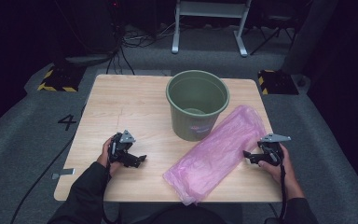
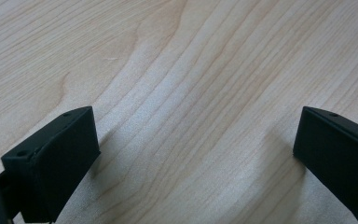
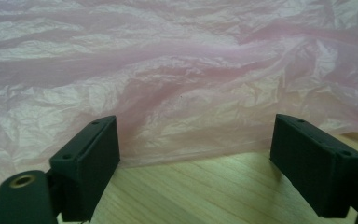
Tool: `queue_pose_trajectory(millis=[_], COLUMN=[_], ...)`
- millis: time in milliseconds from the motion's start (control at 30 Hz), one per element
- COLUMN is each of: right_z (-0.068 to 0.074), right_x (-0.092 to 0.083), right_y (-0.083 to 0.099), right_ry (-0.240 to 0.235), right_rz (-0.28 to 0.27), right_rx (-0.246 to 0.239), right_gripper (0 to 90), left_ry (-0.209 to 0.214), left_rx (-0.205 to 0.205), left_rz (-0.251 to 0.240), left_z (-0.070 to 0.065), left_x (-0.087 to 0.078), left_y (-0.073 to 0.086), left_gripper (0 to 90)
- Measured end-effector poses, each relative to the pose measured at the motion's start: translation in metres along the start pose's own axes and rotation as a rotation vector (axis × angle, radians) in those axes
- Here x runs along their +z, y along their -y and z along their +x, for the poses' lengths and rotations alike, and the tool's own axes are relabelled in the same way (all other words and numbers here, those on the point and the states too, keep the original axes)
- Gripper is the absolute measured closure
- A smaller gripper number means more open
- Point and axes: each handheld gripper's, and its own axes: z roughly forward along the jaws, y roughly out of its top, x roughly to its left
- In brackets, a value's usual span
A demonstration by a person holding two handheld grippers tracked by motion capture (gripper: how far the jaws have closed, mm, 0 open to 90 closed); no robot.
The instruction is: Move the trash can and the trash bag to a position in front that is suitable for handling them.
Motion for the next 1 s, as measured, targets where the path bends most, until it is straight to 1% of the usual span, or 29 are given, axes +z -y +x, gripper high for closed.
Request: queue_pose_trajectory(millis=[67,100,133,167,200,233,300,333,367,400,433,567,667,700,733,767,800,833,867,933,967,1000], right_z=[-0.001,-0.001,-0.002,-0.002,-0.002,-0.002,0.0,0.001,0.004,0.004,0.007,0.013,0.02,0.026,0.028,0.028,0.033,0.033,0.035,0.036,0.038,0.038], right_x=[-0.003,-0.003,-0.006,-0.009,-0.016,-0.016,-0.021,-0.022,-0.024,-0.024,-0.026,-0.028,-0.028,-0.027,-0.027,-0.027,-0.024,-0.024,-0.021,-0.02,-0.018,-0.018], right_y=[0.0,0.0,0.001,0.0,-0.002,-0.002,-0.006,-0.008,-0.012,-0.012,-0.014,-0.02,-0.029,-0.035,-0.037,-0.037,-0.044,-0.044,-0.049,-0.051,-0.055,-0.055], right_ry=[-0.008,-0.008,-0.021,-0.031,-0.035,-0.035,-0.03,-0.032,-0.031,-0.031,-0.031,-0.037,-0.037,-0.054,-0.058,-0.058,-0.064,-0.064,-0.083,-0.086,-0.099,-0.099], right_rz=[-0.021,-0.021,-0.035,-0.054,-0.085,-0.085,-0.114,-0.12,-0.13,-0.13,-0.136,-0.149,-0.161,-0.166,-0.166,-0.166,-0.166,-0.166,-0.175,-0.177,-0.181,-0.181], right_rx=[0.007,0.007,0.011,0.009,0.009,0.009,0.002,0.003,-0.012,-0.012,-0.019,-0.03,-0.054,-0.075,-0.085,-0.085,-0.103,-0.103,-0.108,-0.109,-0.119,-0.119], right_gripper=[18.7,18.7,18.7,19.1,19.9,19.9,19.9,19.5,19.1,19.1,18.5,18.3,19.8,19.9,20.4,20.4,20.7,20.7,21.0,21.0,20.7,20.7], left_ry=[0.001,0.001,0.002,0.002,0.0,0.0,-0.001,-0.002,0.006,0.009,0.017,0.019,0.021,0.023,0.021,0.021,0.022,0.022,0.022,0.022,0.022,0.022], left_rx=[0.0,0.0,0.0,0.004,0.008,0.008,0.001,0.006,0.01,0.014,0.021,0.021,0.021,0.022,0.024,0.024,0.024,0.024,0.024,0.024,0.024,0.024], left_rz=[0.0,0.0,0.0,-0.001,0.003,0.003,0.002,-0.003,-0.002,-0.003,-0.001,-0.002,-0.001,0.0,0.001,0.001,0.0,0.0,0.0,0.0,0.0,0.0], left_z=[0.0,0.0,0.0,0.0,0.0,0.0,0.0,0.0,0.0,0.001,0.001,0.002,0.002,0.002,0.002,0.002,0.002,0.002,0.002,0.002,0.002,0.002], left_x=[0.0,0.0,0.0,0.0,-0.001,-0.001,-0.003,-0.003,-0.004,-0.004,-0.006,-0.006,-0.006,-0.006,-0.006,-0.006,-0.006,-0.006,-0.006,-0.006,-0.006,-0.006], left_y=[0.0,0.0,0.0,0.0,0.001,0.001,0.002,0.003,0.004,0.005,0.006,0.006,0.006,0.006,0.006,0.006,0.006,0.006,0.006,0.006,0.006,0.006], left_gripper=[0.0,0.0,0.0,0.0,0.1,0.2,0.3,0.3,0.3,0.3,0.2,0.2,0.2,0.1,0.1,0.1,0.1,0.1,0.1,0.1,0.1,0.1])
